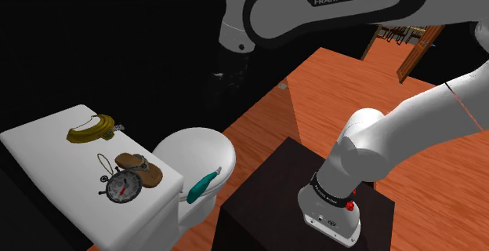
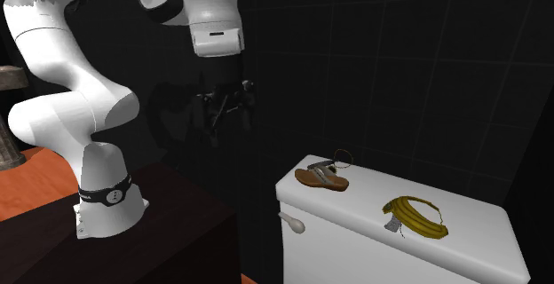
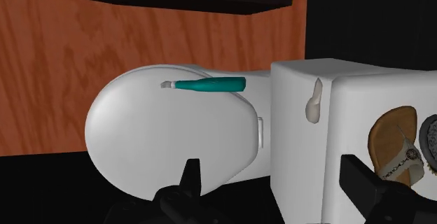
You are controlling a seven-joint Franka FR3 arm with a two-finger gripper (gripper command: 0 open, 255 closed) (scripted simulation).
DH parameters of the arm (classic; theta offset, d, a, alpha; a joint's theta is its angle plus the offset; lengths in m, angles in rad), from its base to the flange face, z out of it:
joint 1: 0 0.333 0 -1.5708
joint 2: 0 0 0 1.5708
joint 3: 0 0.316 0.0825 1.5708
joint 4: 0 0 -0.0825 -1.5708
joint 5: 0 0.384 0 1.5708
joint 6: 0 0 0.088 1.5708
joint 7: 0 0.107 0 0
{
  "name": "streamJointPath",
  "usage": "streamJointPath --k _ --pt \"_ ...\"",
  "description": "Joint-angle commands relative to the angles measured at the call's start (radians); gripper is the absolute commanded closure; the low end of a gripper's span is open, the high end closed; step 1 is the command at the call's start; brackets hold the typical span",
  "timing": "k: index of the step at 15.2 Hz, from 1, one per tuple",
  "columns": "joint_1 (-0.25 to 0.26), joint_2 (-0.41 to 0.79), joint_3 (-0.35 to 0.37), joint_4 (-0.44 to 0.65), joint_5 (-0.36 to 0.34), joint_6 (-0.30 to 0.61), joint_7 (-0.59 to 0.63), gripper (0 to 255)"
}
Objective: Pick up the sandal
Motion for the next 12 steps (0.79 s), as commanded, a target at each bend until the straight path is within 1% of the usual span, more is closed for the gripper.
streamJointPath --k 1,4,7,10,12 --pt "0.009 0.061 0.037 0.013 0.01 0.065 0.037 0" --pt "0.016 0.152 0.087 0.037 0.011 0.151 0.091 0" --pt "0.019 0.25 0.137 0.074 -0.005 0.232 0.151 0" --pt "0.019 0.355 0.184 0.122 -0.043 0.305 0.221 0" --pt "0.021 0.429 0.211 0.161 -0.083 0.349 0.275 0"
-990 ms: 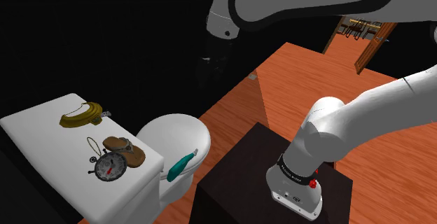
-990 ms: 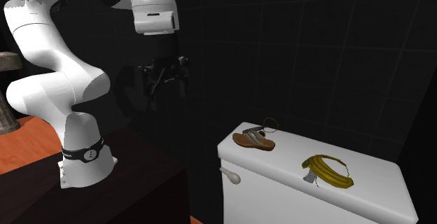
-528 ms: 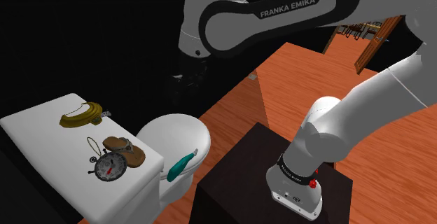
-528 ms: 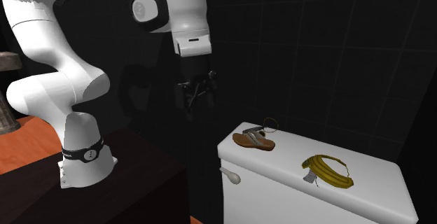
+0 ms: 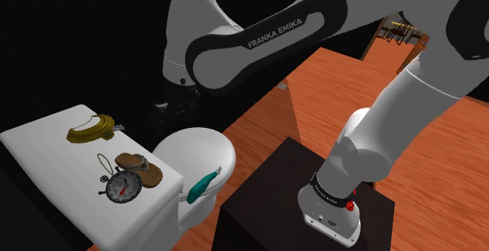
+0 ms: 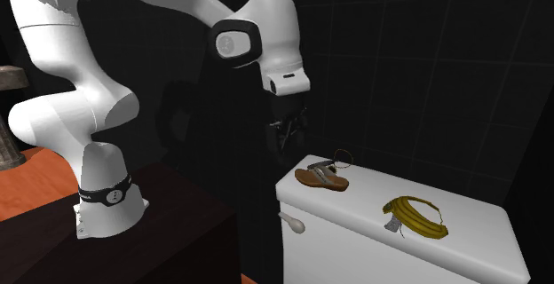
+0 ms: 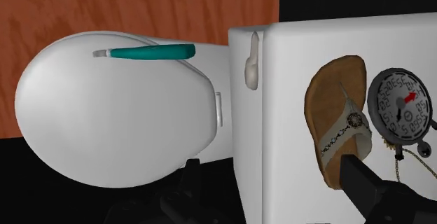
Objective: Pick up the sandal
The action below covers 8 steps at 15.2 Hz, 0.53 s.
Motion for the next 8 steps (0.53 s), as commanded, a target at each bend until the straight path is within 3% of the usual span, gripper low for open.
streamJointPath --k 1,8 --pt "0.003 0.083 0.03 0.042 -0.047 0.05 0.064 0" --pt "0.066 0.357 0.051 0.231 -0.265 0.139 0.285 0"
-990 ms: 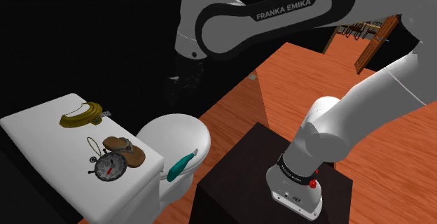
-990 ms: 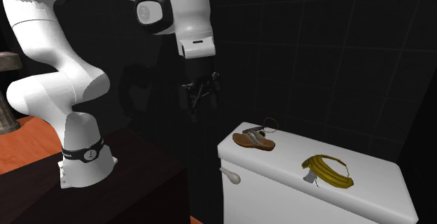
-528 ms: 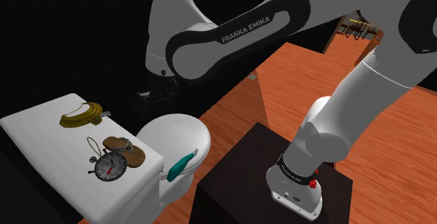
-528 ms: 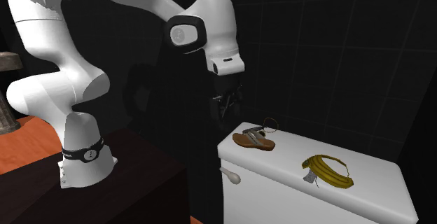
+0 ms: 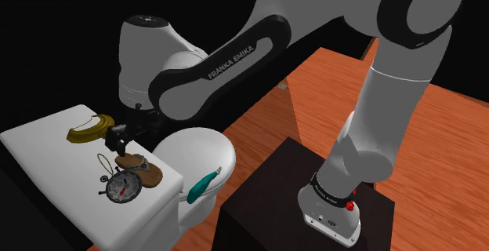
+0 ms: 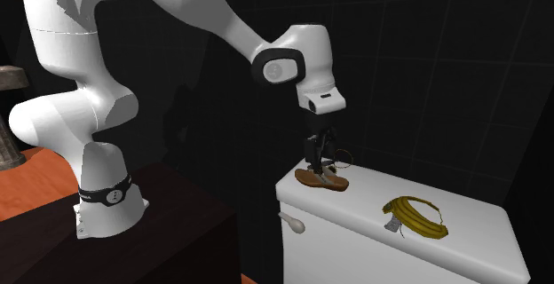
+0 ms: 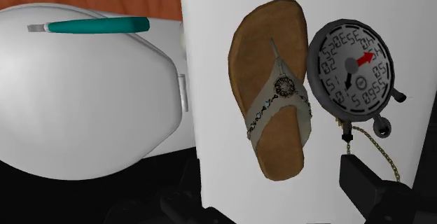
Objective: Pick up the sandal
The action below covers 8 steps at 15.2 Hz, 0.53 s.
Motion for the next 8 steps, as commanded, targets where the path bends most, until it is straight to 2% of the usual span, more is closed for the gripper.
streamJointPath --k 1,8 --pt "0.031 0.078 -0.008 0.064 -0.065 0.015 0.062 0" --pt "0.053 0.142 -0.036 0.043 -0.119 0.092 0.1 0"
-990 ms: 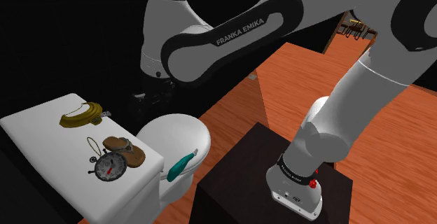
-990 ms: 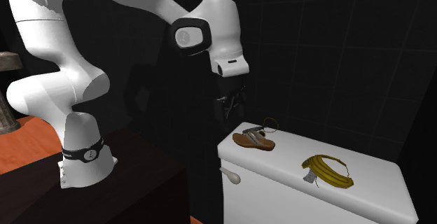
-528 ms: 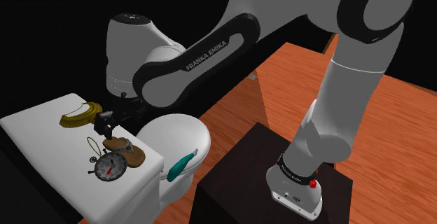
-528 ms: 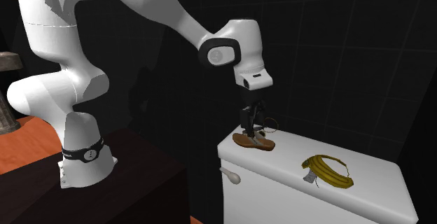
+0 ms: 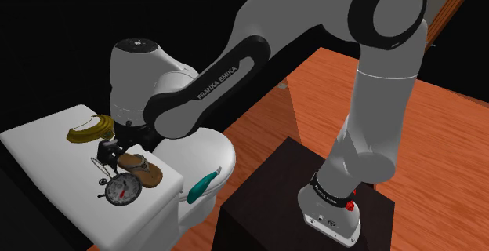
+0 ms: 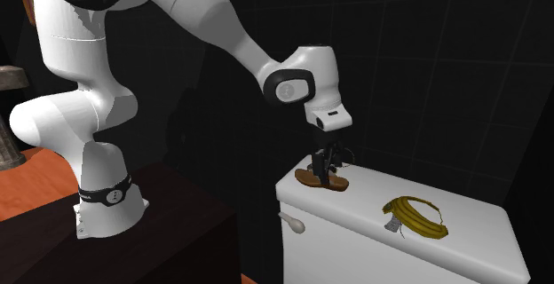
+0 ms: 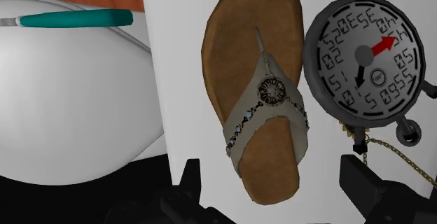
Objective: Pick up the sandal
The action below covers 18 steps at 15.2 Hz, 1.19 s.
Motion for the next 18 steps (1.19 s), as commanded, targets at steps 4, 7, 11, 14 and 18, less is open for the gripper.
streamJointPath --k 4,7,11,14,18 --pt "0.006 0.016 -0.007 -0.005 -0.014 0.02 0.011 255" --pt "0.006 0.016 -0.007 -0.005 -0.014 0.019 0.01 255" --pt "0.006 0.016 -0.007 -0.005 -0.014 0.019 0.01 255" --pt "0.002 0.007 -0.003 -0.004 -0.006 0.01 0.004 255" --pt "-0.01 -0.03 0.013 0.007 0.026 -0.034 -0.018 255"
